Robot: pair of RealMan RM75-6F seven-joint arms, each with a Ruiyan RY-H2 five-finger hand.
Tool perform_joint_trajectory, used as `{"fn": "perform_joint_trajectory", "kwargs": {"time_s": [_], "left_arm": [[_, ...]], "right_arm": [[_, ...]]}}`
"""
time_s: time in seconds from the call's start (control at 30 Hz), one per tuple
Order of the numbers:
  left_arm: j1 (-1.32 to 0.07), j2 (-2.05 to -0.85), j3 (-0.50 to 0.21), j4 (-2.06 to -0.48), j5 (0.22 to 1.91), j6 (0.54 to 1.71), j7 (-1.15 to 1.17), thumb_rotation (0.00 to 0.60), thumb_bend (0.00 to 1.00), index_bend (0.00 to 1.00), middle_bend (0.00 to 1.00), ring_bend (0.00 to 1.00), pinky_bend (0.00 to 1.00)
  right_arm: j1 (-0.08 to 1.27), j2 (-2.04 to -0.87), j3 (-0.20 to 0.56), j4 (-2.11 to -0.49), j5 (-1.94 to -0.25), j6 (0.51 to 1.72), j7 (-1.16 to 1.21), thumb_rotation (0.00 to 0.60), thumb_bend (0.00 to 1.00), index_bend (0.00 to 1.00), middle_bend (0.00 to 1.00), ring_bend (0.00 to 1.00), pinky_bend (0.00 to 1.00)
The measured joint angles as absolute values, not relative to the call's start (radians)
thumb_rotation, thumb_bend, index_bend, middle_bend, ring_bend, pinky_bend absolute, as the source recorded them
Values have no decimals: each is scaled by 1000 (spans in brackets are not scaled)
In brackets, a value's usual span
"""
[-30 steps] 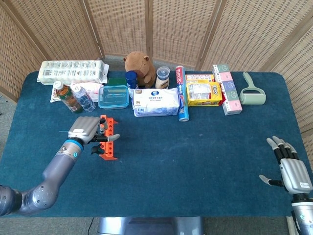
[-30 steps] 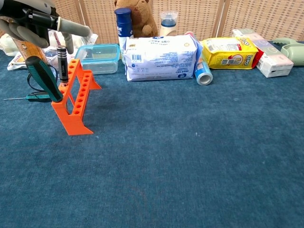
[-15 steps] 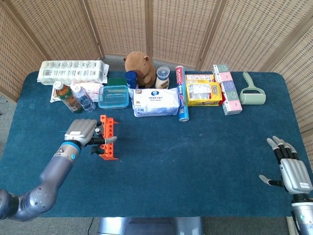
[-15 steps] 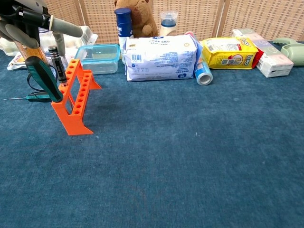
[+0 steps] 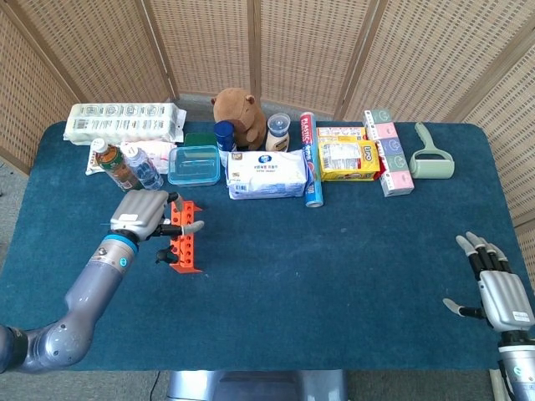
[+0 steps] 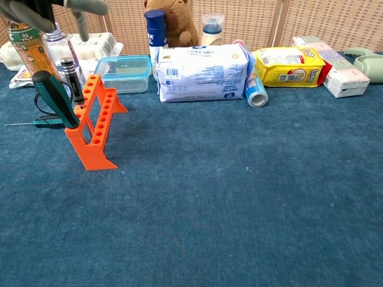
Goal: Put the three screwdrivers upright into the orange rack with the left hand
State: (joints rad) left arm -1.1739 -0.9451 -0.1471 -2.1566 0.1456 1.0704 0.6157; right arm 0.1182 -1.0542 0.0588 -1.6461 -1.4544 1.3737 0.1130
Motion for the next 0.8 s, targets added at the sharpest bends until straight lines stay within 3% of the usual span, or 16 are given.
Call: {"fn": "perform_joint_trajectory", "kwargs": {"time_s": [0.4, 0.8], "left_arm": [[-1186, -966, -121, -2128, 11, 1065, 667, 0, 0, 373, 1000, 1000, 1000], [-1194, -966, -125, -2131, -12, 1069, 687, 0, 0, 374, 1000, 1000, 1000]], "right_arm": [[119, -1054, 60, -1645, -1453, 1371, 114, 600, 17, 0, 29, 4, 19], [118, -1052, 59, -1646, -1455, 1373, 117, 600, 18, 0, 29, 4, 19]]}}
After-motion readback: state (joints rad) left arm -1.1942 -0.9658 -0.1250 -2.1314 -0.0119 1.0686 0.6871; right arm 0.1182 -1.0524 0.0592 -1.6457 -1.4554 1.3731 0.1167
